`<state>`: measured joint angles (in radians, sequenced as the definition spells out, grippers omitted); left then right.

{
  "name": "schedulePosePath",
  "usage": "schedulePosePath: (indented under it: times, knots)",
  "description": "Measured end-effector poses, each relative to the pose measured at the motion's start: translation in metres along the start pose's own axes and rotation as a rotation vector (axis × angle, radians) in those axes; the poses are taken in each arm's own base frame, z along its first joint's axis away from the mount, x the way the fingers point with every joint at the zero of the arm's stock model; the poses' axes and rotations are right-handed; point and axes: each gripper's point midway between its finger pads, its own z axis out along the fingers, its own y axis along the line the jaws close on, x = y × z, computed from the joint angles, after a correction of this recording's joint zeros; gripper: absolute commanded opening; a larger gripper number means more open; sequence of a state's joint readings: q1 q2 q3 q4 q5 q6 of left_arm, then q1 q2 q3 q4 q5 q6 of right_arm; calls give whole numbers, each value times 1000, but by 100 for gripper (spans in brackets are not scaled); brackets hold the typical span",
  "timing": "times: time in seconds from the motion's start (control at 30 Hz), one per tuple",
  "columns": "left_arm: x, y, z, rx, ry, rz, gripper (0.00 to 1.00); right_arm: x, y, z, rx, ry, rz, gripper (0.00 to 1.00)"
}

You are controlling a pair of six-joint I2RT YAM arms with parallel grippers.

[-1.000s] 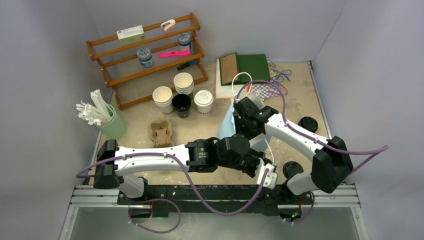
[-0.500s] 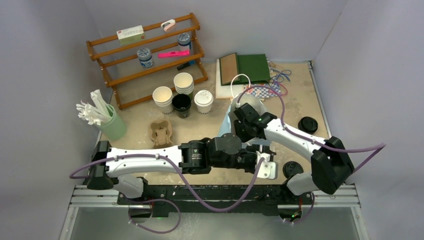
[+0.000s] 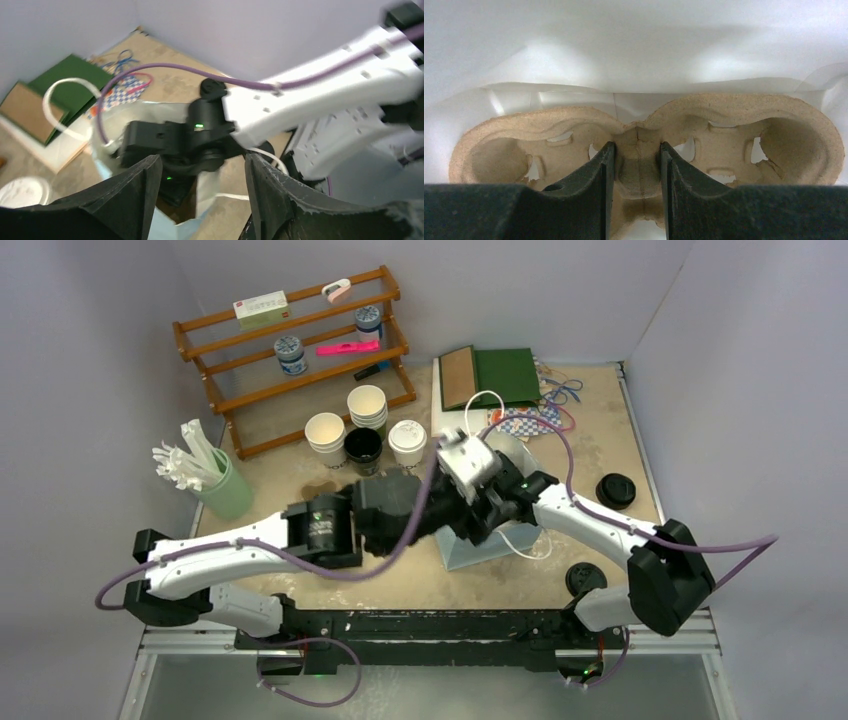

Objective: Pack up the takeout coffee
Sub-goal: Place the cup tray in the takeout bag.

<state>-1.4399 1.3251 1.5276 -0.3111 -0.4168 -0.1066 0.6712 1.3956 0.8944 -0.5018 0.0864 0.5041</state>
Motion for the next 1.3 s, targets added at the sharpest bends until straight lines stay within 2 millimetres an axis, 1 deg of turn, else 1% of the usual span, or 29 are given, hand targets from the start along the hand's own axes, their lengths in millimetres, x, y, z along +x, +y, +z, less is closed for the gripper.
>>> schedulePosePath:
  times: [0.03,0.1,0.17,0.23,0.3,0.4,0.43,0.53,0.63,0.73,0.83,0.9,0.97,1.07,1.13,1.27,1.3]
  knots:
    - [-3,10,-2,-27,8,-46,63,0,0,0,-1,-1,0,14]
    - [-6,43,-5,-108,29,-160,61,0,0,-2,-5,-6,0,14]
    - [1,79,-5,-204,60,-247,56,-1,1,-3,-8,-10,1,14]
    - [15,99,-5,-265,105,-302,51,-1,1,-3,-10,-9,0,14]
    - [31,110,-3,-291,164,-357,46,-1,1,-3,-12,-8,-4,13]
    - [51,124,6,-306,239,-429,45,0,1,-3,-12,-6,-10,13]
    - [59,132,9,-315,262,-447,46,0,1,-3,-12,-6,-12,13]
    - [76,151,20,-339,309,-478,46,1,1,-4,-14,-2,-18,13]
    - [91,168,32,-357,348,-495,42,1,2,-4,-21,2,-24,13]
    - [104,182,43,-346,386,-516,43,2,3,-5,-29,1,-26,13]
    - [118,196,53,-325,418,-555,49,4,3,-6,-34,-4,-28,13]
    - [123,202,57,-307,427,-572,50,4,3,-6,-34,-4,-28,13]
    - [121,204,62,-281,412,-583,51,4,3,-6,-35,-4,-29,12]
    - [107,200,72,-208,348,-590,47,5,4,-6,-37,-3,-33,12]
    - [101,195,78,-153,311,-596,46,5,5,-6,-38,-1,-35,12]
    - [99,192,86,-92,269,-615,44,6,6,-6,-39,0,-39,12]
    - [99,192,87,-87,268,-620,39,6,6,-6,-40,0,-40,12]
